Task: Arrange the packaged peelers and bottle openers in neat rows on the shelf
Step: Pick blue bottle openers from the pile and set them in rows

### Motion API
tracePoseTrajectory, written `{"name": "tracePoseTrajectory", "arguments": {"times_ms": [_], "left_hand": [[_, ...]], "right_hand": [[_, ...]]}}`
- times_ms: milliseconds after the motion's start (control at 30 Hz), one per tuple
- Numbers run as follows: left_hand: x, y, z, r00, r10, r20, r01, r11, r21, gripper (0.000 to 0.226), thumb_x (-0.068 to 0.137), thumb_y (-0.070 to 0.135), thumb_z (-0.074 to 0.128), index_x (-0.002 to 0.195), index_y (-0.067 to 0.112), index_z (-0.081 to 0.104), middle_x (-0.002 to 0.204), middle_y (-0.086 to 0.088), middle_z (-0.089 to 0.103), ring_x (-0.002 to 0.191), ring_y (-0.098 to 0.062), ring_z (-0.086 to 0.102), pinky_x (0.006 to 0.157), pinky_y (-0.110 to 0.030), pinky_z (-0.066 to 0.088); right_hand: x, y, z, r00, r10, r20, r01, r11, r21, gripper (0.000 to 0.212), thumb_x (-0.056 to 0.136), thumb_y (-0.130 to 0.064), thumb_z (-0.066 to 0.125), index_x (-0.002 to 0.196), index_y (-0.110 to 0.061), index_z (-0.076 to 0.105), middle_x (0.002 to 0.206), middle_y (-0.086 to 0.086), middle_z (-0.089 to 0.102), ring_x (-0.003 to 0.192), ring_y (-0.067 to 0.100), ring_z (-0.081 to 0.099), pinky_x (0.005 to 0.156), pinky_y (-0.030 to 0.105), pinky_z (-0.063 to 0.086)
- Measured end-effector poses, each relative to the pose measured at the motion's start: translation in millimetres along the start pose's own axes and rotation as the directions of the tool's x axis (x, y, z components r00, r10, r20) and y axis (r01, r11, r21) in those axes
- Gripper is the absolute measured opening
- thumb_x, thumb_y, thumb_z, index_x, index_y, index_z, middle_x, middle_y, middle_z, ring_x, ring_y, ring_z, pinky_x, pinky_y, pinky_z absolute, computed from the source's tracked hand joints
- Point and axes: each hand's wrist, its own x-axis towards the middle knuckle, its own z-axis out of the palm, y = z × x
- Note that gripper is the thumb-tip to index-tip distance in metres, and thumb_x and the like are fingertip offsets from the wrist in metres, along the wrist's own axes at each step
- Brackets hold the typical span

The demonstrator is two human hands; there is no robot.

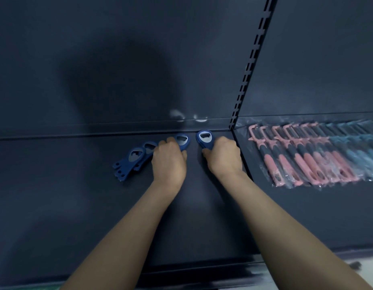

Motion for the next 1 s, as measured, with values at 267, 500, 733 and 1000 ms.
{"name": "tracePoseTrajectory", "arguments": {"times_ms": [267, 500, 733, 1000], "left_hand": [[8.4, 6.3, 7.2, 0.999, -0.022, -0.026, 0.023, 1.000, 0.016, 0.032, 0.090, 0.030, 0.058, 0.105, 0.002, 0.052, 0.106, -0.017, 0.059, 0.099, -0.035, 0.057, 0.071, -0.039, 0.044], [4.4, 1.9, 6.1, 0.999, 0.027, 0.028, -0.025, 0.996, -0.087, 0.036, 0.087, 0.033, 0.060, 0.106, 0.003, 0.056, 0.103, -0.015, 0.057, 0.098, -0.032, 0.055, 0.072, -0.036, 0.041], [-3.0, -9.9, 3.0, 0.984, 0.148, 0.100, -0.131, 0.978, -0.161, 0.048, 0.083, 0.015, 0.065, 0.129, 0.009, 0.050, 0.113, -0.013, 0.056, 0.108, -0.027, 0.051, 0.090, -0.032, 0.043], [0.9, -12.8, 0.9, 0.981, 0.184, 0.055, -0.174, 0.972, -0.161, 0.034, 0.089, 0.011, 0.059, 0.123, 0.008, 0.056, 0.111, -0.012, 0.058, 0.107, -0.025, 0.049, 0.088, -0.030, 0.041]], "right_hand": [[-3.0, -7.0, 6.4, 1.000, -0.017, -0.001, 0.017, 0.997, 0.074, 0.041, 0.087, -0.036, 0.062, 0.064, -0.010, 0.040, 0.085, 0.014, 0.062, 0.076, 0.030, 0.056, 0.058, 0.030, 0.038], [-3.4, -8.4, 4.4, 1.000, 0.004, 0.011, -0.006, 0.993, 0.119, 0.036, 0.086, -0.034, 0.062, 0.068, -0.009, 0.043, 0.084, 0.013, 0.060, 0.083, 0.033, 0.059, 0.060, 0.030, 0.039], [-8.5, -5.0, 1.1, 0.996, -0.009, 0.088, 0.003, 0.998, 0.067, 0.033, 0.083, -0.013, 0.063, 0.062, -0.012, 0.037, 0.075, 0.006, 0.048, 0.071, 0.027, 0.049, 0.049, 0.023, 0.031], [-11.8, -7.4, 0.2, 0.996, -0.056, 0.069, 0.052, 0.997, 0.051, 0.029, 0.088, -0.010, 0.059, 0.067, -0.009, 0.039, 0.097, 0.017, 0.057, 0.079, 0.029, 0.053, 0.060, 0.029, 0.038]]}}
